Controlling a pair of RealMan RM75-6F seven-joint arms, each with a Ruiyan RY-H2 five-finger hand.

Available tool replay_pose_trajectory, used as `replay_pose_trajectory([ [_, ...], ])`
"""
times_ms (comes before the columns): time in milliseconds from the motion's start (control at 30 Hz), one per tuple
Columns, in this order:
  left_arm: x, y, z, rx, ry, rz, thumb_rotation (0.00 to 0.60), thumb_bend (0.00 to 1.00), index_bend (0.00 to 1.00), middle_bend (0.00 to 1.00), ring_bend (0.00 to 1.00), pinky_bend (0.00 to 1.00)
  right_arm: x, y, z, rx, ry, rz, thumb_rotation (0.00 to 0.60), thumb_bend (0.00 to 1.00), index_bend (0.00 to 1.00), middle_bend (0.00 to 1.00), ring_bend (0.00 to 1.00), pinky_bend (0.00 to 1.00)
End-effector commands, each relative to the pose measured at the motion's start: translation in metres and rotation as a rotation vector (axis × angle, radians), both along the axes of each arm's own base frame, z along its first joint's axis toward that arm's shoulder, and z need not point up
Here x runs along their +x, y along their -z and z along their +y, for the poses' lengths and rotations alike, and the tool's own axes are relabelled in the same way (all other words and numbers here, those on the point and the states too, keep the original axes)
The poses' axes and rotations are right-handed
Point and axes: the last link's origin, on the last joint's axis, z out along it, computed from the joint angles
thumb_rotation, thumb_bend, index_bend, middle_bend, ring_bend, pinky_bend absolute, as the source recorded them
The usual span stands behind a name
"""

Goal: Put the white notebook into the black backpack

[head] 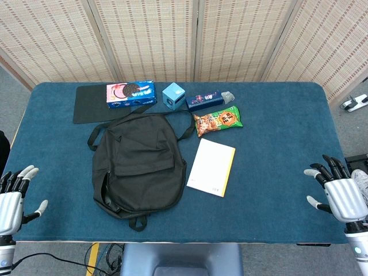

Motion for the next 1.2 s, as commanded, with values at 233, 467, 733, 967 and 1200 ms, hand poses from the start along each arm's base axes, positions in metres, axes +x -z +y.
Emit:
replay_pose_trajectory([
  [233,0.001,-0.001,0.002,0.003,0.001,0.005,0.6,0.27,0.18,0.12,0.1,0.02,0.005,0.002,-0.006,0.01,-0.024,0.007,0.6,0.04,0.32,0.25,0.06,0.08],
  [467,0.0,-0.002,0.001,0.006,-0.006,0.005,0.6,0.27,0.18,0.12,0.1,0.02,0.005,0.004,-0.008,0.01,-0.027,0.003,0.6,0.04,0.32,0.25,0.06,0.08],
  [733,0.001,-0.003,0.002,0.009,-0.001,0.006,0.6,0.27,0.18,0.12,0.1,0.02,0.006,0.002,-0.008,0.004,-0.032,0.004,0.6,0.04,0.32,0.25,0.06,0.08],
  [967,0.001,-0.004,0.001,0.007,0.001,0.004,0.6,0.27,0.18,0.12,0.1,0.02,0.016,0.008,-0.017,0.039,-0.073,0.011,0.6,0.04,0.32,0.25,0.06,0.08],
  [1200,0.002,-0.004,0.0,0.003,0.012,0.001,0.6,0.27,0.18,0.12,0.1,0.02,0.045,0.042,-0.045,0.172,-0.19,0.017,0.6,0.04,0.32,0.25,0.06,0.08],
])
